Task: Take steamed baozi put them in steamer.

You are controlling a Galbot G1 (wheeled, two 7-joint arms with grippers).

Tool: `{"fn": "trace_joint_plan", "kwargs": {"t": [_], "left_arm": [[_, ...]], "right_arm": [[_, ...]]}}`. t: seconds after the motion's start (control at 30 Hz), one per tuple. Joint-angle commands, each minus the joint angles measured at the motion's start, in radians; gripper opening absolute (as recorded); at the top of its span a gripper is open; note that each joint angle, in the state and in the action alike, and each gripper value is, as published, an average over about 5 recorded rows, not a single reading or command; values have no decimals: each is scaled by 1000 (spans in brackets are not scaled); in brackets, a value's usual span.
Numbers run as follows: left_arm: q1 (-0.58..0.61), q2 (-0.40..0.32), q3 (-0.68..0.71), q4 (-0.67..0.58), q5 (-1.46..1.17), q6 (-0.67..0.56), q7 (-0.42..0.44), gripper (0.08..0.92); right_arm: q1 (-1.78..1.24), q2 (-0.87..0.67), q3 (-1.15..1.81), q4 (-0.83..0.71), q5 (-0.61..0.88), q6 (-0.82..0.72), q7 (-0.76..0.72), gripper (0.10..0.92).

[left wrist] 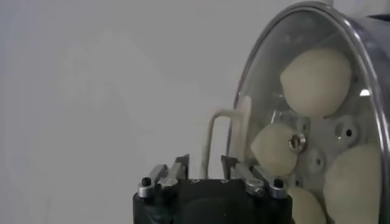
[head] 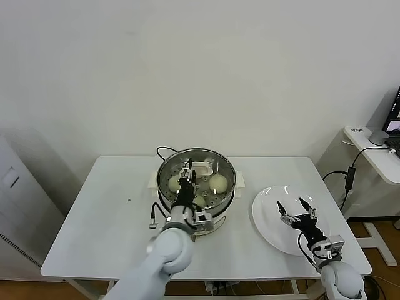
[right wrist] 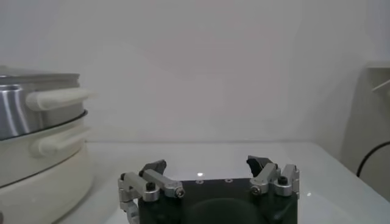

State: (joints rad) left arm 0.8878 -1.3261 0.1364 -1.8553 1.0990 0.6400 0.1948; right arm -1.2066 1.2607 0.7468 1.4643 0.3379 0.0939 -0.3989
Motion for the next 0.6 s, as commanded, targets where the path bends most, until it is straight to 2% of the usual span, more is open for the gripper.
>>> {"fn": "trace_joint_plan", "kwargs": {"t": [0.03, 0.17, 0.33, 0.47, 0.6], "left_arm": [[228, 125, -295, -373, -1018, -306, 69, 585], [300, 106, -552, -433, -1436, -300, -44, 706], [363, 106, -807, -372, -1619, -286, -146, 807], [422, 126, -920, -265, -1678, -307, -184, 822], [457, 132, -935, -127, -1597, -381, -176, 823]], "right_arm": [[6, 14, -5, 16, 23, -29, 2, 823], [2, 16, 0, 43, 33, -45, 57, 823], [-11, 24, 38, 73, 28, -49, 104, 823], [-16, 32, 52, 83, 23, -44, 110, 823], [-28, 49, 65, 102, 7, -53, 114, 823]]}}
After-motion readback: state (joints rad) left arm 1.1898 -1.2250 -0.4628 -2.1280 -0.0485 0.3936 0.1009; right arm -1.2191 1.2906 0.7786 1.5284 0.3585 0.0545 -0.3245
